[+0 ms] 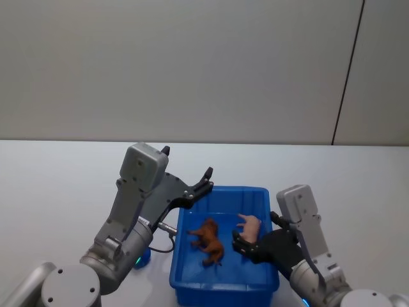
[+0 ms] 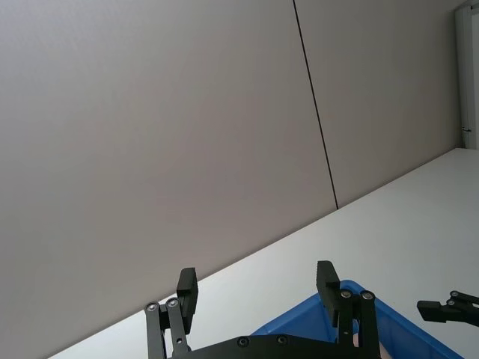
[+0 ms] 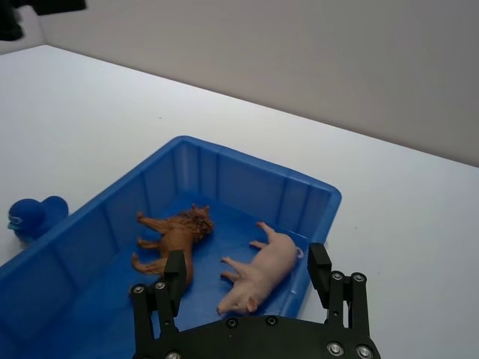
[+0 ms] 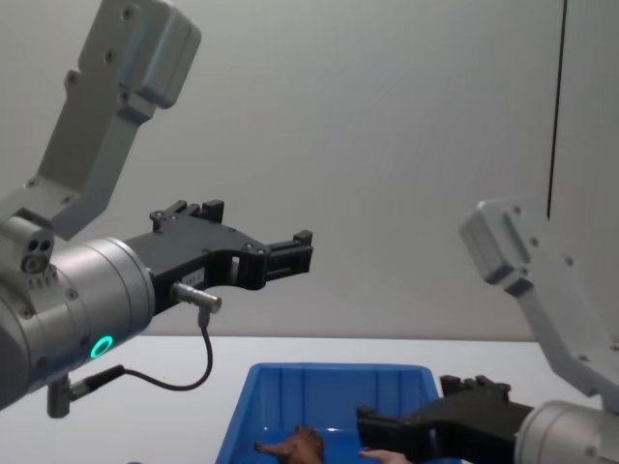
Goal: Pick up the two dolls from the table and place them into the box.
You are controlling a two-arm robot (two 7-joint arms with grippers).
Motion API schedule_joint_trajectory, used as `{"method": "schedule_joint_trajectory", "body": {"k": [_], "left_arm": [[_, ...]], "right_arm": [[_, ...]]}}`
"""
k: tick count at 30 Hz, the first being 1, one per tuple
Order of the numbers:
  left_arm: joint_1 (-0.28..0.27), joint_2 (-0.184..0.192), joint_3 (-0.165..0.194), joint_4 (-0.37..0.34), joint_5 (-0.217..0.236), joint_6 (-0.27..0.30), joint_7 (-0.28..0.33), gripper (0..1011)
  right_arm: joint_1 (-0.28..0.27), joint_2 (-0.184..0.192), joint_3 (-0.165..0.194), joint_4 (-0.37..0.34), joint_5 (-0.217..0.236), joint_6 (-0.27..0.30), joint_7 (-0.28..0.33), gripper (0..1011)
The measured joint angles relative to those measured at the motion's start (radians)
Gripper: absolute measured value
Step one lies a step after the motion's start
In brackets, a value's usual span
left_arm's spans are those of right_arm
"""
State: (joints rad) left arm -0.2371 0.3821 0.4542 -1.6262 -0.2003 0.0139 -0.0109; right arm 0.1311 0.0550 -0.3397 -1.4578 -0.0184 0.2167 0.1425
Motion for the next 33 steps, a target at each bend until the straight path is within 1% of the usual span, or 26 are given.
{"method": "schedule_joint_trajectory", "body": {"k": [5,12,16,27,33], "left_arm": [[0.0,0.0,0.0,0.0,0.0,0.0,0.0,1001],[0.0,0.0,0.0,0.0,0.0,0.0,0.0,1001],[0.0,0.0,0.0,0.0,0.0,0.0,0.0,1001],[0.0,0.0,0.0,0.0,0.0,0.002,0.0,1001],[0.004,0.001,-0.004,-0.003,-0.006,0.022,0.003,1001]], "right_arm": [[-0.01,0.006,0.008,-0.008,0.008,0.001,-0.031,1001],[-0.042,0.027,0.027,-0.05,0.025,0.0,-0.093,1001],[-0.058,0.038,0.036,-0.073,0.032,-0.002,-0.118,1001],[-0.085,0.056,0.05,-0.11,0.044,-0.006,-0.16,1001],[-0.093,0.062,0.054,-0.12,0.047,-0.007,-0.172,1001]]}}
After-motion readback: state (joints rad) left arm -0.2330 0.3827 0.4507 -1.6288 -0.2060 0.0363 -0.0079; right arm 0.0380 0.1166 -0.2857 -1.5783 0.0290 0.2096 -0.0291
